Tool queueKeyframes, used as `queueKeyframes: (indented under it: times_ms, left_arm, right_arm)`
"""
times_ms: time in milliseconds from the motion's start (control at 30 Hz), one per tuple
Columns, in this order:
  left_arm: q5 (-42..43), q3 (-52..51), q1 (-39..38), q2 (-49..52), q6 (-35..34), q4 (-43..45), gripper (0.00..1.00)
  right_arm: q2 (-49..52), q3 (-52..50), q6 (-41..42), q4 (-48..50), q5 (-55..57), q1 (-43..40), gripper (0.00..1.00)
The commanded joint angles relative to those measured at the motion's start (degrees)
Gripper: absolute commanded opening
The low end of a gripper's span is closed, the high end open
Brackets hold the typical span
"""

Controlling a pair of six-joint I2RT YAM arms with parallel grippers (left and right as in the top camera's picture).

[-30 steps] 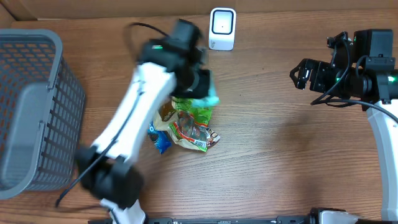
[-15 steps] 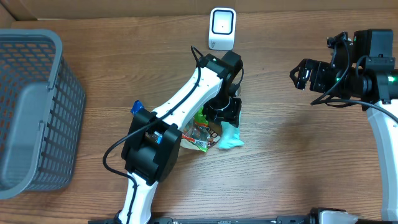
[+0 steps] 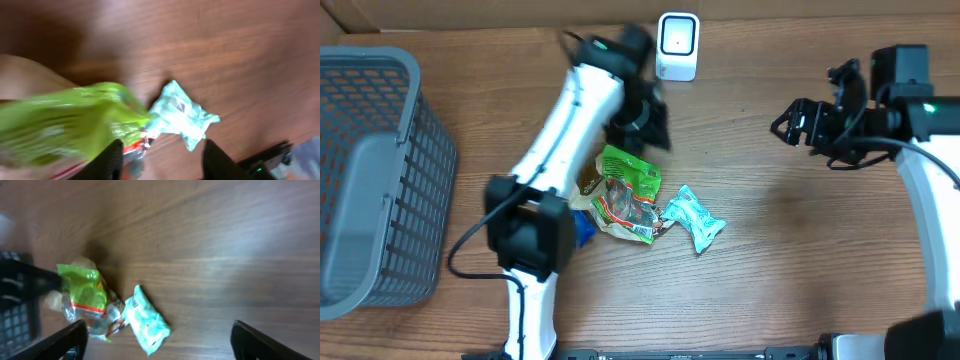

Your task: Scan the item barcode

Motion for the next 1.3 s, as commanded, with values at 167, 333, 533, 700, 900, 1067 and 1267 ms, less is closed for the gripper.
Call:
queueKeyframes:
  times_ms: [167,333,533,700,900,1067,1267]
  left_arm:
    - [0.8,17.1,6.6,0.0,7.4,-6.7,0.52]
    - [-5.4,18.6,7.9,0.1,7.4,-5.8,0.79]
    - [-12.5,18.6,8.5,0.1,7.3,-5.4,0.85]
    - [-14.3,18.6,8.5,0.1,7.4,-4.5,1.0]
    - [-14.3,18.6,8.5,0.1,7.4,-4.0,1.0]
    - [-14.3,18.6,8.5,0.1,7.4,-4.0,1.0]
    - [-14.3,18.6,8.5,0.1,7.4,-4.0,1.0]
  right_arm:
    - [6.4,0.6,1.4,-6.5,-4.1,8.9,0.88]
    - [9.9,-0.5,4.4,-7.3,-4.1,16.5,0.64]
    - [10.4,-7.0,9.1,1.1,-1.7,25.0,0.11]
    - [10.4,-11.5,9.9,9.7,3.5,28.6,0.04]
    - [10.5,-17.4,9.8,15.8,7.2,29.4,0.04]
    - [10.6,-23.4,9.6,21.6,7.9,29.4,0.04]
    - [10.6,-24.5,2.1,22.1,5.4,29.4,0.04]
